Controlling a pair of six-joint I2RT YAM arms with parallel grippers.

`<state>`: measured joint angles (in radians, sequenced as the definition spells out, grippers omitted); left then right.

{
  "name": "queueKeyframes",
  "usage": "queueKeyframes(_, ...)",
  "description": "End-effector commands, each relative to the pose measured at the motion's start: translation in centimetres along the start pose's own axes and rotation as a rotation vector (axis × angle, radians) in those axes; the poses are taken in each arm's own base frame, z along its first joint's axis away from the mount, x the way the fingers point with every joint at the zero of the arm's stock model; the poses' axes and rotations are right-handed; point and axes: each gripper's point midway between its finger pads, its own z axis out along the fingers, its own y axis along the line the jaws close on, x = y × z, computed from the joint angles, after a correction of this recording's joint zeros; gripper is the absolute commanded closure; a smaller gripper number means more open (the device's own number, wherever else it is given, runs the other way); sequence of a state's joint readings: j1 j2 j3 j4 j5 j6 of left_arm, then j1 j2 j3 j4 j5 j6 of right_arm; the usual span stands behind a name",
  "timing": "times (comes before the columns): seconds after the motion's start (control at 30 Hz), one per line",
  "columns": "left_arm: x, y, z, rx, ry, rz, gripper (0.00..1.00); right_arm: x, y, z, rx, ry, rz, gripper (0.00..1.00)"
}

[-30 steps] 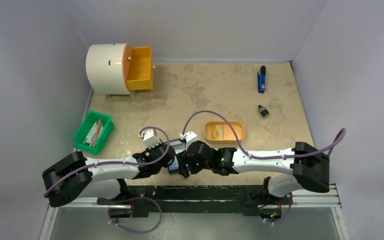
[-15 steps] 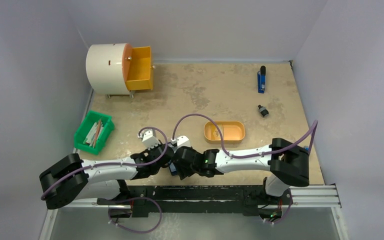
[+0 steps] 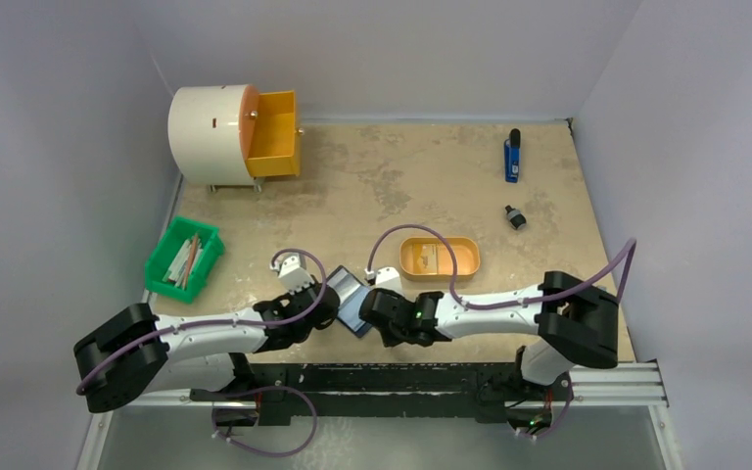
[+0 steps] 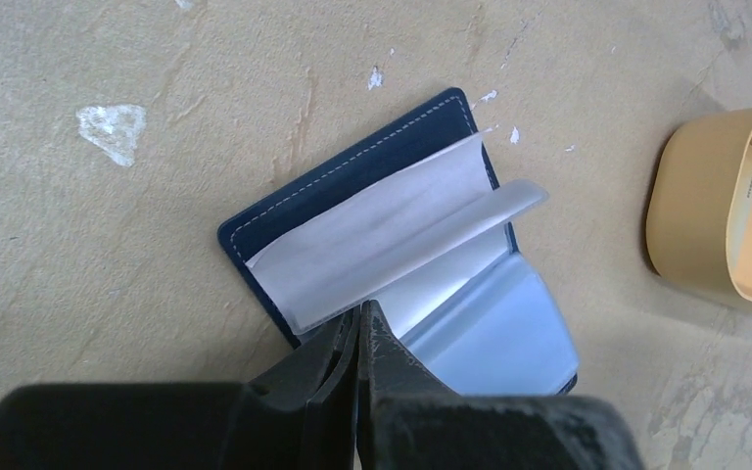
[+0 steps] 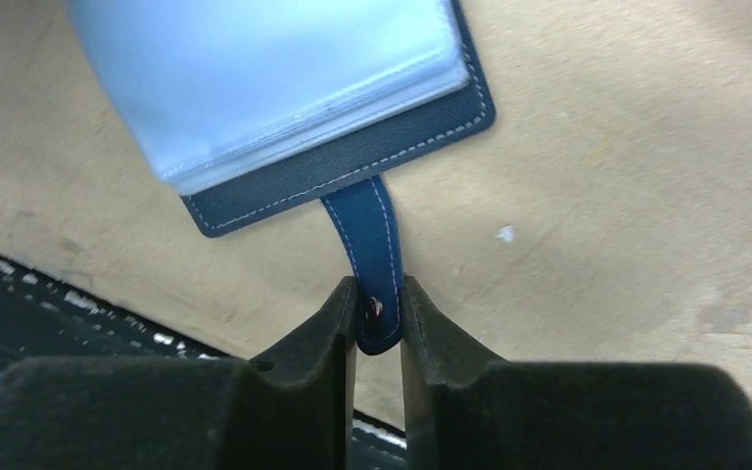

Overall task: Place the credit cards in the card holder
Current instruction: Open the card holder at the center of the board.

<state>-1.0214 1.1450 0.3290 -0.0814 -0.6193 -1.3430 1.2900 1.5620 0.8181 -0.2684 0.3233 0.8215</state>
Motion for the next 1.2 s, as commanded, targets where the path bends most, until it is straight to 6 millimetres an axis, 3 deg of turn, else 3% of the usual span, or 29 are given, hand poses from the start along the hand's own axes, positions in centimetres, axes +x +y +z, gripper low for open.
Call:
queueKeyframes(0.0, 1.2, 0.2, 0.0, 0.000, 0.058, 0.038, 1.00, -2.2, -1.2, -0.3, -0.007, -0.053, 0.077, 0.82)
queueKeyframes(0.27, 1.4, -0.9, 0.1, 0.024, 0.073, 0.047, 1.00, -7.2, -2.7, 0.3, -0.072, -0.124, 0.172, 0.96)
queueKeyframes(0.43, 1.0, -1.5, -0.1, 0.029, 0.069, 0.057, 1.00, -8.4, -2.8, 0.7, -0.081, -0.135, 0.179, 1.00)
queueKeyframes(0.77, -1.5, -4.7, -1.7, 0.102, 0.028, 0.102, 0.55, -8.3, -2.9, 0.7, -0.079, -0.129, 0.145, 1.00)
queueKeyframes(0.93, -1.9, -6.0, -1.7, 0.113, 0.027, 0.161, 0.49, -8.5, -2.7, 0.8, -0.078, -0.128, 0.133, 1.00)
queueKeyframes(1.17, 0.0, -6.3, -0.1, 0.083, 0.084, 0.286, 0.42, -8.7, -2.9, 0.9, -0.064, -0.128, 0.121, 1.00)
